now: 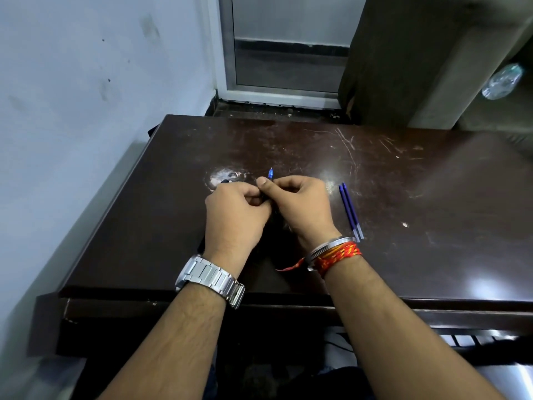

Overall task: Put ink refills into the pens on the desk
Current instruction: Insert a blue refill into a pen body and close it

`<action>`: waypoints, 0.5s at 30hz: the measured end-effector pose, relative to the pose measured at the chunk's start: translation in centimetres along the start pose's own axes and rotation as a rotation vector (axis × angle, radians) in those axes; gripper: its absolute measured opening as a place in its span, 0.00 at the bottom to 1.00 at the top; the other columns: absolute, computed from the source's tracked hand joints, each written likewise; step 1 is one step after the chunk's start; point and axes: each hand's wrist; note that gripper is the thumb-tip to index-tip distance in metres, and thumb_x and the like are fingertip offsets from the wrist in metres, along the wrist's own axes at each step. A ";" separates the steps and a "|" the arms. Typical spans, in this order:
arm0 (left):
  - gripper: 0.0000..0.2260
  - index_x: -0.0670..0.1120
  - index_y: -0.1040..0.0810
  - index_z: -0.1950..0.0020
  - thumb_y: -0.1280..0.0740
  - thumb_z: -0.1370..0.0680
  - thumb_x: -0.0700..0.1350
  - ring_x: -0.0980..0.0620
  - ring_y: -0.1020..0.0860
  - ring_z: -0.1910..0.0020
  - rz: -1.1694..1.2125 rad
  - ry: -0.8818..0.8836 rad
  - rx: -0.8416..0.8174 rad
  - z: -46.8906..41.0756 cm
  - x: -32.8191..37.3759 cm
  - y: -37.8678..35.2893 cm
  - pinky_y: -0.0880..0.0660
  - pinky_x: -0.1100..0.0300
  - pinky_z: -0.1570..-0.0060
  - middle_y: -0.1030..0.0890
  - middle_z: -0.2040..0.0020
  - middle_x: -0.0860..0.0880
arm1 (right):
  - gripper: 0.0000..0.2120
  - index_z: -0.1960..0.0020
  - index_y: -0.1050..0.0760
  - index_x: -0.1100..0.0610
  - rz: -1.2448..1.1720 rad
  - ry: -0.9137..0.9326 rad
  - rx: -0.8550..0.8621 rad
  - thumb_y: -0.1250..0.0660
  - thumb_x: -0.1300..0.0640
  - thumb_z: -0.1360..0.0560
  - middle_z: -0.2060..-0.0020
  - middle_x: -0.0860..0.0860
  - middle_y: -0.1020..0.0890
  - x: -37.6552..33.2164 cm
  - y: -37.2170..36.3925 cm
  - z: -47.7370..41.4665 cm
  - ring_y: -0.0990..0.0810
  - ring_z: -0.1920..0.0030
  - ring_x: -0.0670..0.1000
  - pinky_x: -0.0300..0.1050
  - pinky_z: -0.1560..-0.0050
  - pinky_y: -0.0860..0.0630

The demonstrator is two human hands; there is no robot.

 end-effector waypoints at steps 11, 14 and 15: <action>0.06 0.49 0.12 0.54 0.22 0.30 0.42 0.66 0.17 0.65 0.107 0.037 -0.058 -0.6 -0.5 0.2 0.23 0.72 0.63 0.15 0.66 0.56 | 0.10 0.59 0.17 0.54 -0.111 -0.016 -0.108 0.34 0.55 0.21 0.64 0.51 0.16 -0.2 -0.2 -0.7 0.19 0.61 0.49 0.48 0.56 0.24; 0.05 0.49 0.14 0.56 0.23 0.30 0.42 0.63 0.18 0.69 0.104 0.054 -0.050 -0.5 -0.5 0.1 0.23 0.69 0.66 0.15 0.69 0.54 | 0.13 0.56 0.18 0.59 -0.130 -0.015 -0.070 0.27 0.48 0.26 0.66 0.50 0.17 -0.3 -0.2 -0.5 0.19 0.65 0.49 0.49 0.60 0.23; 0.05 0.49 0.16 0.58 0.23 0.30 0.41 0.64 0.19 0.70 0.098 0.049 -0.043 -0.5 -0.5 0.0 0.25 0.70 0.68 0.16 0.70 0.54 | 0.16 0.55 0.19 0.61 -0.143 -0.011 -0.055 0.25 0.47 0.29 0.64 0.53 0.15 -0.2 -0.2 -0.4 0.17 0.63 0.52 0.51 0.58 0.20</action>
Point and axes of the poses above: each hand's wrist, its own z-axis away from the middle knuckle, its own y-axis out of the back of the hand, x = y × z
